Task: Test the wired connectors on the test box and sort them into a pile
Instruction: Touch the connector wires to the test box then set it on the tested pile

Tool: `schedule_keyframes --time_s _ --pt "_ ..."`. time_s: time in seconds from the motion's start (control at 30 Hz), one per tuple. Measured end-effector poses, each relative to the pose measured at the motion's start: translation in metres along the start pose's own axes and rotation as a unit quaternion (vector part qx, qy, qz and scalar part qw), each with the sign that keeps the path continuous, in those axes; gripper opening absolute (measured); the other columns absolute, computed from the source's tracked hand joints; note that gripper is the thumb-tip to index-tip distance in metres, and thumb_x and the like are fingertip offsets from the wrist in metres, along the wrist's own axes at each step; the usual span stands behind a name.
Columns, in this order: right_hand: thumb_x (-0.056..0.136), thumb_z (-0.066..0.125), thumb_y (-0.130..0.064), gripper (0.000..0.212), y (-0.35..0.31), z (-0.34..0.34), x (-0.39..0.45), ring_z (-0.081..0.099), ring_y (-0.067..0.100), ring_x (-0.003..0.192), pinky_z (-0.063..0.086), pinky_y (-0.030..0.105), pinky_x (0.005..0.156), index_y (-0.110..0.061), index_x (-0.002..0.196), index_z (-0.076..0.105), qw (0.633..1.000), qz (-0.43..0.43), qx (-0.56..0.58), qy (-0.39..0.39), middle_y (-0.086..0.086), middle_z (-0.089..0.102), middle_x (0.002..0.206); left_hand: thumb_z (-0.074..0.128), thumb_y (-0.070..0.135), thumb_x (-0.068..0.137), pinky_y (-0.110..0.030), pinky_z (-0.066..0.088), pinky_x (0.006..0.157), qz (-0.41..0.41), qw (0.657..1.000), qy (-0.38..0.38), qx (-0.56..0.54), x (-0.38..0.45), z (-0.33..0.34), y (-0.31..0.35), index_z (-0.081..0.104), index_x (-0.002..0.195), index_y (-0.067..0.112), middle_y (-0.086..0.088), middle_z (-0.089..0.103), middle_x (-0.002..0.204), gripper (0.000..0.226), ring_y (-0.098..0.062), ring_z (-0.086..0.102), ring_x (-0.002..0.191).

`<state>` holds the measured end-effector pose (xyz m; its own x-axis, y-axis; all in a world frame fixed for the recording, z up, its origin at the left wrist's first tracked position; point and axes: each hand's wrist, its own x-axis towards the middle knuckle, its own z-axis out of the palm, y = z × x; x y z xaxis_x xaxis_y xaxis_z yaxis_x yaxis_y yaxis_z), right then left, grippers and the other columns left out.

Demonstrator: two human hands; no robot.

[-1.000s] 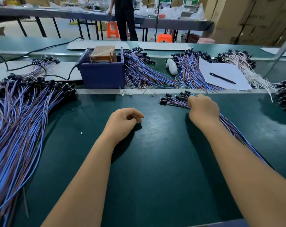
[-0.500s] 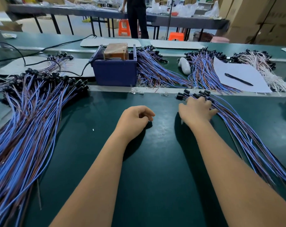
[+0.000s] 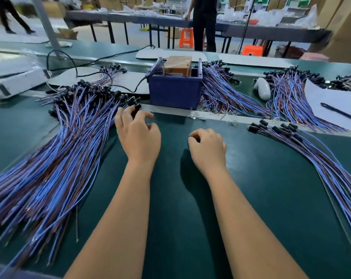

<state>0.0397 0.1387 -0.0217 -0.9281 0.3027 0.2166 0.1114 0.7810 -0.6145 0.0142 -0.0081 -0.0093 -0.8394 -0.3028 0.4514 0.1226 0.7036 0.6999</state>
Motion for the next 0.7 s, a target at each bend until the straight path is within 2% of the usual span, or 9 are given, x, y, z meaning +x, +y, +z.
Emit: schedule_keyframes --time_s 0.07,0.17,0.23,0.3,0.4,0.47,0.53,0.63,0.7 --pt "0.092 0.049 -0.026 0.023 -0.001 0.000 0.000 0.043 0.023 0.115 0.028 0.034 0.097 -0.025 0.104 0.069 1.000 -0.007 -0.005 -0.002 -0.001 0.058 0.116 0.054 0.008 0.089 -0.035 0.007 0.121 0.001 1.000 0.014 0.025 0.014 -0.005 -0.001 0.064 0.120 0.018 -0.011 0.031 0.157 0.034 -0.026 0.007 0.151" --pt "0.093 0.048 -0.025 0.022 -0.002 0.001 0.000 0.043 0.021 0.112 0.026 0.033 0.095 -0.024 0.100 0.069 1.000 -0.008 0.002 0.000 -0.003 0.055 0.108 0.056 0.012 0.086 -0.042 -0.002 0.122 -0.039 0.995 0.018 0.087 0.044 -0.013 -0.013 0.048 0.137 0.018 -0.014 0.012 0.163 0.052 -0.029 -0.004 0.152" --pt "0.093 0.047 -0.024 0.022 -0.002 0.001 0.000 0.043 0.020 0.110 0.025 0.032 0.093 -0.025 0.098 0.069 1.000 -0.003 0.010 0.001 -0.006 0.052 0.103 0.054 0.017 0.088 -0.046 -0.006 0.121 -0.109 0.985 -0.032 0.132 0.059 -0.015 -0.026 0.028 0.150 0.014 -0.017 0.000 0.164 0.068 -0.032 -0.010 0.151" --pt "0.093 0.047 -0.025 0.022 -0.002 0.002 0.001 0.042 0.020 0.109 0.024 0.032 0.094 -0.025 0.097 0.068 1.000 0.002 0.010 0.001 -0.007 0.051 0.102 0.051 0.027 0.094 -0.047 -0.003 0.121 -0.133 0.965 -0.095 0.207 0.060 -0.012 -0.037 0.016 0.154 0.009 -0.020 0.007 0.163 0.072 -0.034 -0.002 0.151" --pt "0.093 0.047 -0.025 0.021 -0.001 0.002 0.000 0.042 0.019 0.107 0.023 0.031 0.092 -0.026 0.097 0.068 1.000 0.001 0.010 -0.002 -0.009 0.048 0.099 0.056 0.032 0.092 -0.046 0.022 0.112 -0.079 0.966 -0.092 0.229 0.055 -0.007 -0.048 0.037 0.143 0.012 -0.017 0.041 0.147 0.057 -0.035 0.033 0.136" --pt "0.094 0.047 -0.026 0.021 -0.001 0.002 0.001 0.042 0.018 0.106 0.023 0.032 0.092 -0.027 0.096 0.068 1.000 -0.003 0.015 -0.002 -0.009 0.049 0.100 0.065 0.036 0.086 -0.045 0.032 0.100 -0.043 0.979 -0.054 0.193 0.055 -0.007 -0.050 0.050 0.128 0.019 -0.013 0.056 0.130 0.048 -0.035 0.044 0.123" --pt "0.094 0.047 -0.026 0.021 -0.001 0.001 0.000 0.042 0.017 0.105 0.023 0.032 0.093 -0.027 0.095 0.068 1.000 -0.005 0.026 -0.003 -0.010 0.051 0.100 0.070 0.043 0.081 -0.045 0.033 0.096 -0.019 0.982 -0.051 0.180 0.056 -0.007 -0.050 0.052 0.127 0.024 -0.009 0.059 0.124 0.053 -0.034 0.046 0.120" --pt "0.094 0.047 -0.025 0.021 -0.001 0.000 -0.001 0.043 0.017 0.104 0.024 0.031 0.091 -0.027 0.091 0.068 0.998 -0.001 0.055 -0.005 -0.010 0.055 0.098 0.060 0.063 0.083 -0.047 0.024 0.105 -0.011 0.967 -0.110 0.230 0.054 -0.002 -0.049 0.040 0.144 0.031 -0.005 0.044 0.143 0.072 -0.029 0.033 0.133" --pt "0.094 0.047 -0.023 0.021 -0.001 -0.001 -0.002 0.045 0.016 0.103 0.025 0.031 0.090 -0.028 0.088 0.067 0.997 0.000 0.071 -0.006 -0.011 0.056 0.096 0.048 0.061 0.092 -0.046 0.022 0.105 -0.001 0.966 -0.108 0.234 0.055 0.000 -0.051 0.045 0.144 0.033 0.001 0.045 0.146 0.059 -0.025 0.034 0.134"
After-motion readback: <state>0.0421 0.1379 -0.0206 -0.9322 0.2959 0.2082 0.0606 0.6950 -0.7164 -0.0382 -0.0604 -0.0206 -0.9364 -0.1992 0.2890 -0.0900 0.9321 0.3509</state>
